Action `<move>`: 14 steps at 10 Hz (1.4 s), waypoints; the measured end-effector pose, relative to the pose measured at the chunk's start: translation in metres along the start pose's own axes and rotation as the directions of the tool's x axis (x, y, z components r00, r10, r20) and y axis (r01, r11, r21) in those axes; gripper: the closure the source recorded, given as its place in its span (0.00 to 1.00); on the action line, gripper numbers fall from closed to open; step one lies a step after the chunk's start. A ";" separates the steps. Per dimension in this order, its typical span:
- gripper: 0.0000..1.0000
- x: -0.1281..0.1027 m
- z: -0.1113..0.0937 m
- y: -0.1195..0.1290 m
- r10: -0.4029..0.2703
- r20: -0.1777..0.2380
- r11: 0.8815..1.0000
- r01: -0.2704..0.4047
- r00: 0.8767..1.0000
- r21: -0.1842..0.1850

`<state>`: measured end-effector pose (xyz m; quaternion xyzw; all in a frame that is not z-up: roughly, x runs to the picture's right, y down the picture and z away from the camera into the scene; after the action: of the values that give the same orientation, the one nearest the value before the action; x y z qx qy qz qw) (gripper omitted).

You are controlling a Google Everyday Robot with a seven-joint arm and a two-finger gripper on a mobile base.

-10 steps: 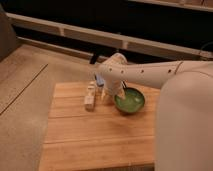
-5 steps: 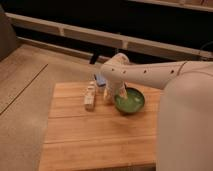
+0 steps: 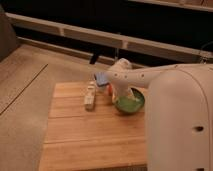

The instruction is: Drag the ceramic bowl in a circle

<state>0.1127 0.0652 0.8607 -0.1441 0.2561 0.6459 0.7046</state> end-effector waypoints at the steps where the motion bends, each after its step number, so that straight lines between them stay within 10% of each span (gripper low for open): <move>1: 0.35 -0.008 0.009 0.001 -0.010 0.006 1.000 0.010 1.000 -0.005; 7: 0.35 -0.025 0.027 0.029 -0.020 0.014 0.995 0.021 1.000 -0.093; 11: 0.36 -0.001 0.055 0.061 0.030 -0.100 0.965 -0.054 0.995 -0.256; 14: 0.62 -0.002 0.061 0.061 0.016 -0.121 0.951 -0.053 0.992 -0.305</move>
<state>0.0637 0.1042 0.9202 -0.2854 0.1957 0.6806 0.6458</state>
